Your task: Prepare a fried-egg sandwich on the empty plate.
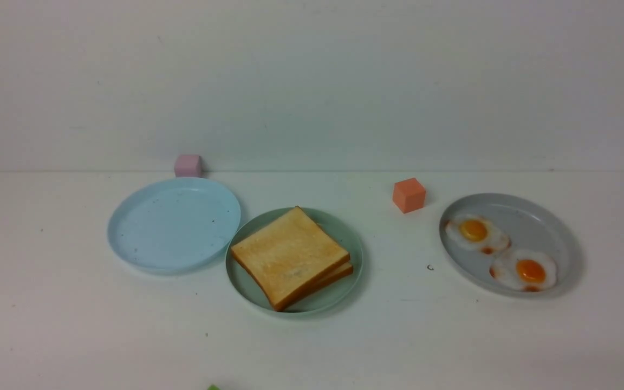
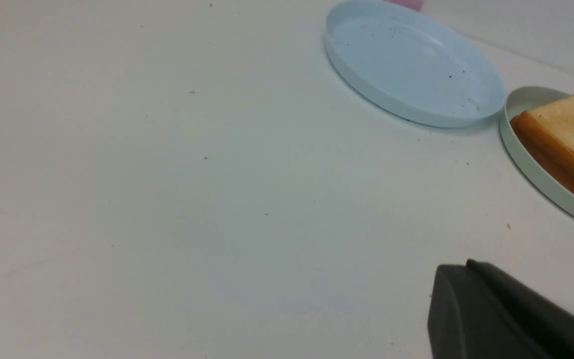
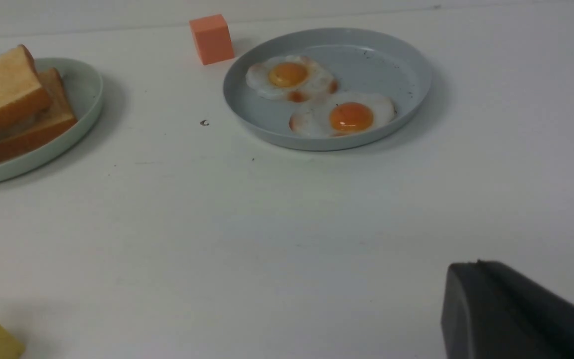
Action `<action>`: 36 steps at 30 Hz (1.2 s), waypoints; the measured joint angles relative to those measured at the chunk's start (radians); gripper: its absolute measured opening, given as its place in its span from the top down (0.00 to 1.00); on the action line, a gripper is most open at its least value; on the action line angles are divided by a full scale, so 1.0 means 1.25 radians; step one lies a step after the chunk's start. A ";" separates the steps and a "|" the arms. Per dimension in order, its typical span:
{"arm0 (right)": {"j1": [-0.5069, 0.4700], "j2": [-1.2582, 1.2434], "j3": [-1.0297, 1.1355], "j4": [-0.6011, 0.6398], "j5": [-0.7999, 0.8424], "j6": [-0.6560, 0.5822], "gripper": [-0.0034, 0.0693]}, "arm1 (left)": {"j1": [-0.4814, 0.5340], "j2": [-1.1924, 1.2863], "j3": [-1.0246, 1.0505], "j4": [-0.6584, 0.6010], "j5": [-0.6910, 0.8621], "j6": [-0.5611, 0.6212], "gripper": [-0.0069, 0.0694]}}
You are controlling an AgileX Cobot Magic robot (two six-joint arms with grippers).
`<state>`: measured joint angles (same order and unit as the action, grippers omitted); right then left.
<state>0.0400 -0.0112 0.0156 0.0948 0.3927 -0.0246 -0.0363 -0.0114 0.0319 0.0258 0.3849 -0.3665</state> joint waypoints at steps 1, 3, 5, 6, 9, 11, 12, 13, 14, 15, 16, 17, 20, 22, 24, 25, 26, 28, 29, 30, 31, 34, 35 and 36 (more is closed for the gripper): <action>0.000 0.000 0.000 0.000 0.000 0.000 0.92 | 0.000 0.000 0.000 0.000 0.000 0.000 0.93; 0.000 0.000 0.000 0.000 0.000 0.000 0.92 | 0.000 0.000 0.000 0.000 0.000 0.000 0.93; 0.000 0.000 0.000 0.000 0.000 0.000 0.91 | 0.000 0.000 0.000 0.000 0.000 0.000 0.93; 0.000 0.000 0.000 0.000 0.000 0.000 0.91 | 0.000 0.000 0.000 0.000 0.000 0.000 0.93; 0.000 0.000 0.000 0.000 0.000 0.000 0.91 | 0.000 0.000 0.000 0.000 0.000 0.000 0.93; 0.000 0.000 0.000 0.000 0.000 0.000 0.91 | 0.000 0.000 0.000 0.000 0.000 0.000 0.93; 0.000 0.000 0.000 0.000 0.000 0.000 0.90 | 0.000 0.000 0.000 0.000 0.000 0.000 0.93; 0.000 0.000 0.000 0.000 0.000 0.000 0.90 | 0.000 0.000 0.000 0.000 0.000 0.000 0.93; 0.000 0.000 0.000 0.000 0.000 0.000 0.90 | 0.000 0.000 0.000 0.000 0.000 0.000 0.93; 0.000 0.000 0.000 0.000 0.000 0.000 0.90 | 0.000 0.000 0.000 0.000 0.000 0.000 0.93; 0.000 0.000 0.000 0.000 0.000 0.000 0.90 | 0.000 0.000 0.000 0.000 0.000 0.000 0.93; 0.000 0.000 0.000 0.000 0.000 0.000 0.90 | 0.000 0.000 0.000 0.000 0.000 0.000 0.92; 0.000 0.000 0.000 0.000 0.000 0.000 0.89 | 0.000 0.000 0.000 0.000 0.000 0.000 0.92; 0.000 0.000 0.000 0.000 0.000 0.000 0.89 | 0.000 0.000 0.000 0.000 0.000 0.000 0.92; 0.000 0.000 0.000 0.000 0.000 0.000 0.89 | 0.000 0.000 0.000 0.000 0.000 0.000 0.92; 0.000 0.000 0.000 0.000 0.000 0.000 0.89 | 0.000 0.000 0.000 0.000 0.000 0.000 0.92; 0.000 0.000 0.000 0.000 0.000 0.000 0.89 | 0.000 0.000 0.000 0.000 0.000 0.000 0.92; 0.000 0.000 0.000 0.000 0.000 0.000 0.89 | 0.000 0.000 0.000 0.000 0.000 0.000 0.92; 0.000 0.000 0.000 0.000 0.000 0.000 0.89 | 0.000 0.000 0.000 0.000 0.000 0.000 0.92; 0.000 0.000 0.000 0.000 0.000 0.000 0.89 | 0.000 0.000 0.000 0.000 0.000 0.000 0.92; 0.000 0.000 0.000 0.000 0.000 0.000 0.88 | 0.000 0.000 0.000 0.000 0.000 0.000 0.91; 0.000 0.000 0.000 0.000 0.000 0.000 0.88 | 0.000 0.000 0.000 0.000 0.000 0.000 0.91; 0.000 0.000 0.000 0.000 0.000 0.000 0.88 | 0.000 0.000 0.000 0.000 0.000 0.000 0.91; 0.000 0.000 0.000 0.000 0.000 0.000 0.88 | 0.000 0.000 0.000 0.000 0.000 0.000 0.91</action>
<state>0.0400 -0.0112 0.0156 0.0948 0.3927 -0.0246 -0.0363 -0.0114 0.0319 0.0258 0.3849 -0.3665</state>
